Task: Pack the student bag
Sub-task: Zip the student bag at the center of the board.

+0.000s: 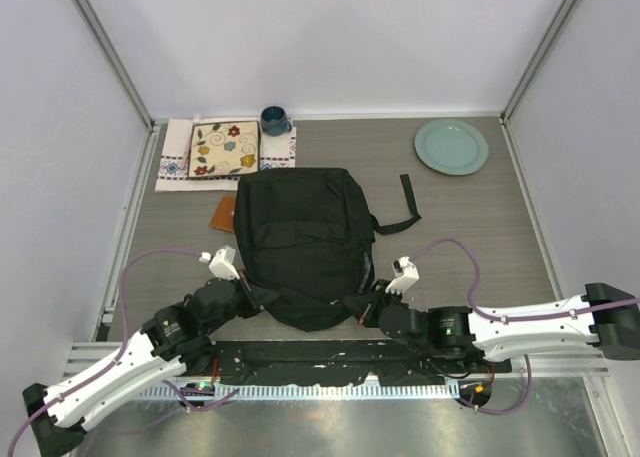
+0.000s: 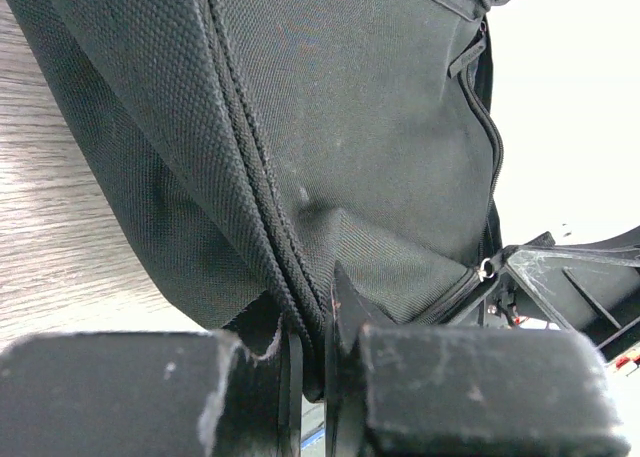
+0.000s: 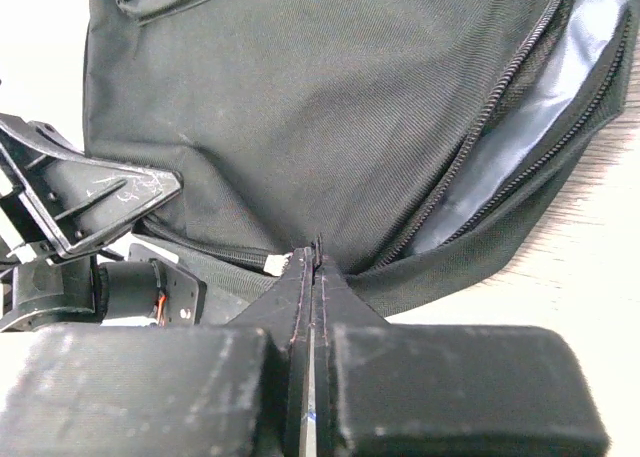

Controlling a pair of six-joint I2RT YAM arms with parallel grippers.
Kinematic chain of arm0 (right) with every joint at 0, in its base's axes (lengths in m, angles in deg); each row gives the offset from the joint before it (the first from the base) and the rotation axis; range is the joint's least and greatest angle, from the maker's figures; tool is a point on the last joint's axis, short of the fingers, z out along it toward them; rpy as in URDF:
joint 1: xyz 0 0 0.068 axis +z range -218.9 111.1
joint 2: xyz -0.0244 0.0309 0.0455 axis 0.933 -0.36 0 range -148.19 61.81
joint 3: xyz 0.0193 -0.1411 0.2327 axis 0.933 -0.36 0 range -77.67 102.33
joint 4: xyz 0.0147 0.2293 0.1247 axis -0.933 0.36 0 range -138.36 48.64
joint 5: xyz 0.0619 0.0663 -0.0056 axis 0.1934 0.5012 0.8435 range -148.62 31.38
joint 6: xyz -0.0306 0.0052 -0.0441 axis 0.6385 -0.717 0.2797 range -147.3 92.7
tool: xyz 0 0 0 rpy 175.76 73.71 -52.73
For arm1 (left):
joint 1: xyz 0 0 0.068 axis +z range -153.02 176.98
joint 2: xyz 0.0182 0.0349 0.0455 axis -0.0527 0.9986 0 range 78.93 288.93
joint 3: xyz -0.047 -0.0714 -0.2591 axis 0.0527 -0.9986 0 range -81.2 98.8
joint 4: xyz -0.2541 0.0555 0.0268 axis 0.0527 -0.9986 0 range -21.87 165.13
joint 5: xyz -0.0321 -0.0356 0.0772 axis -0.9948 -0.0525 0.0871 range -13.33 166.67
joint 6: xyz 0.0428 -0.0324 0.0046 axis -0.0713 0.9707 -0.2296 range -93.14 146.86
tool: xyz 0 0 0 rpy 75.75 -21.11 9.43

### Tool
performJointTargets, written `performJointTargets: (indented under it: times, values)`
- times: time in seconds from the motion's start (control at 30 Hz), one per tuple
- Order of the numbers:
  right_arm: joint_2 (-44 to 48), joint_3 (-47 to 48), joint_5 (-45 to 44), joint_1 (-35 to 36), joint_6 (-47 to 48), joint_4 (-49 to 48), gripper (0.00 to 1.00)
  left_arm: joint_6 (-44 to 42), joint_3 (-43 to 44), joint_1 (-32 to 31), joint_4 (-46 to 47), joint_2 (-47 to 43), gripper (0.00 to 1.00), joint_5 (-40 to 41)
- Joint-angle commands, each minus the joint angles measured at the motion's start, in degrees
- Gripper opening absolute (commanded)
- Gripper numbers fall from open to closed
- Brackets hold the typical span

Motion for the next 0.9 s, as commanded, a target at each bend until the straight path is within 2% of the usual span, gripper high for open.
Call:
performJointTargets:
  times: [0.0, 0.03, 0.07, 0.13, 0.17, 0.23, 0.37, 0.47, 0.6, 0.63, 0.7, 0.73, 0.77, 0.83, 0.87]
  values:
    - [3.8, -0.8, -10.3, -0.8, -2.0, 11.0, 0.01, -3.0, 0.9, 0.6, -4.6, -0.6, 0.00, 6.6]
    - [4.3, -0.9, -10.3, -1.1, -1.4, 11.2, 0.01, -3.0, 1.1, 0.6, -4.7, -0.4, 0.01, 6.6]
    - [4.8, -0.8, -10.2, -1.3, -0.5, 10.5, 0.01, -3.2, 1.6, 0.6, -4.8, -0.1, 0.15, 6.4]
    - [5.0, -0.4, -9.7, -1.3, 1.4, 9.7, 0.01, -4.7, 2.6, 0.6, -5.5, 0.6, 0.36, 6.1]
    - [4.4, 0.5, -9.5, -1.3, 2.8, 9.7, 0.01, -5.3, 4.5, 0.6, -7.2, 0.7, 0.53, 6.0]
    - [3.8, 1.9, -8.9, -1.3, 4.2, 9.7, 0.01, -7.9, 8.5, 0.6, -9.1, 1.4, 0.64, 6.4]
    - [2.0, 3.7, -8.4, -1.4, 7.4, 9.2, 0.01, -12.2, 15.6, 0.6, -14.8, 2.2, 0.71, 8.8]
    - [0.8, 4.7, -8.0, -1.4, 8.1, 8.9, 0.01, -14.9, 18.8, 0.5, -12.4, 3.8, 0.73, 6.8]
    - [1.5, 4.3, -7.9, -1.4, 8.2, 8.2, 0.01, -22.5, 20.3, 0.5, -2.7, 10.1, 0.75, -3.2]
    - [2.0, 4.0, -7.9, -1.5, 8.2, 8.1, 0.01, -25.1, 21.3, 0.4, 0.1, 14.4, 0.75, -8.1]
    - [2.5, 3.8, -7.7, -1.9, 8.2, 8.2, 0.01, -29.0, 23.8, -2.4, 1.7, 19.3, 0.75, -10.6]
    - [3.2, 3.6, -7.2, -2.3, 8.2, 8.1, 0.01, -32.8, 24.7, -4.6, 1.8, 21.3, 0.76, -7.6]
    - [3.3, 3.6, -7.1, -2.6, 8.2, 8.2, 0.01, -34.6, 25.8, -10.5, 1.8, 25.5, 0.77, -4.4]
    - [4.3, 3.4, -6.5, -3.3, 8.3, 8.2, 0.01, -37.8, 28.2, -16.4, 3.2, 29.8, 0.81, 2.6]
    - [4.5, 3.3, -6.1, -3.7, 8.4, 8.1, 0.01, -39.9, 29.1, -19.6, 3.5, 34.2, 0.81, 2.9]
